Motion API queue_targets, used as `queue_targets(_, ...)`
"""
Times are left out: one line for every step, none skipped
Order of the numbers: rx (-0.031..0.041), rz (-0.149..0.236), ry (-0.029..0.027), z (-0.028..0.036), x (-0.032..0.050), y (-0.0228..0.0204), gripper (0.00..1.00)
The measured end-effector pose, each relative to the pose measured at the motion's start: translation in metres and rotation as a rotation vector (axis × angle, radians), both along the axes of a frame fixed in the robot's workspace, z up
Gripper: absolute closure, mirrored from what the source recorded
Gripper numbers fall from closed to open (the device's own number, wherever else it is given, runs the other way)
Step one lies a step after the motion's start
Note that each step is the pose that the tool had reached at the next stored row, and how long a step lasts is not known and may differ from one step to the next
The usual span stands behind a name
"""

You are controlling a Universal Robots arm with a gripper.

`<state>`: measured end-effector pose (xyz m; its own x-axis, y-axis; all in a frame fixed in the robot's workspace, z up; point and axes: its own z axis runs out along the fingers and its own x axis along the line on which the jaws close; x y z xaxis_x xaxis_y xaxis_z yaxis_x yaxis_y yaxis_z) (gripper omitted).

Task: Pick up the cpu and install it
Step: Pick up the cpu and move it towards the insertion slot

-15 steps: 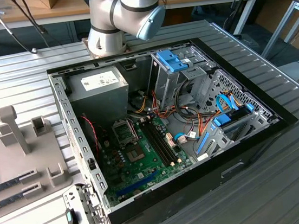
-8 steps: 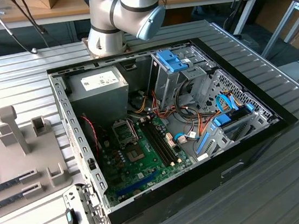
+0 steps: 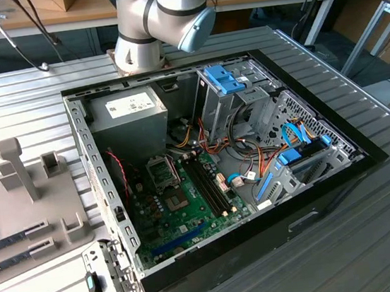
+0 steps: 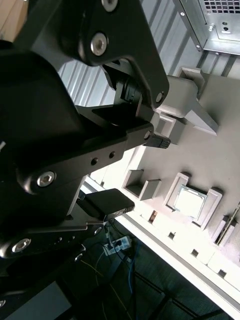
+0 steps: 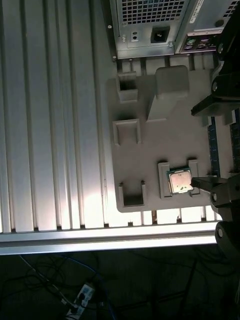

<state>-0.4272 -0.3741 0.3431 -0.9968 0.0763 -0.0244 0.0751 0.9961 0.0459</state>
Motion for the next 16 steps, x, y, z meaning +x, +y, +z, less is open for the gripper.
queue_targets(-0.0001,0.0,0.0002,-0.0006,-0.0003,0.0,0.4)
queue_targets(-0.0001,0.0,0.0002,-0.0012,-0.0004,0.0,0.4)
queue_targets(-0.0001,0.0,0.0001,-0.0019,-0.0004,0.0,0.4)
queue_targets(-0.0001,0.0,0.0002,-0.0024,-0.0005,0.0,0.4)
queue_targets(-0.0002,0.0,0.0002,-0.003,-0.0005,0.0,0.4)
queue_targets(-0.0001,0.0,0.0002,-0.0035,-0.0005,0.0,0.4)
queue_targets(-0.0001,0.0,0.0002,-0.004,-0.0005,0.0,0.4)
queue_targets(-0.0001,0.0,0.0001,-0.0045,-0.0005,0.0,0.4)
queue_targets(-0.0001,0.0,0.0001,-0.0048,-0.0005,0.0,0.4)
queue_targets(-0.0001,0.0,0.0001,-0.0051,-0.0005,0.0,0.4)
queue_targets(-0.0001,0.0,0.0001,-0.0053,-0.0005,0.0,0.4)
queue_targets(-0.0001,0.0,0.0001,-0.0059,-0.0005,0.0,0.4)
queue_targets(-0.0001,0.0,0.0001,-0.0062,-0.0005,0.0,0.4)
queue_targets(-0.0001,0.0,0.0001,-0.0068,-0.0005,0.0,0.4)
queue_targets(-0.0001,0.0,0.0001,-0.0073,-0.0005,0.0,0.4)
queue_targets(-0.0001,0.0,0.0002,-0.0075,-0.0005,0.0,0.4)
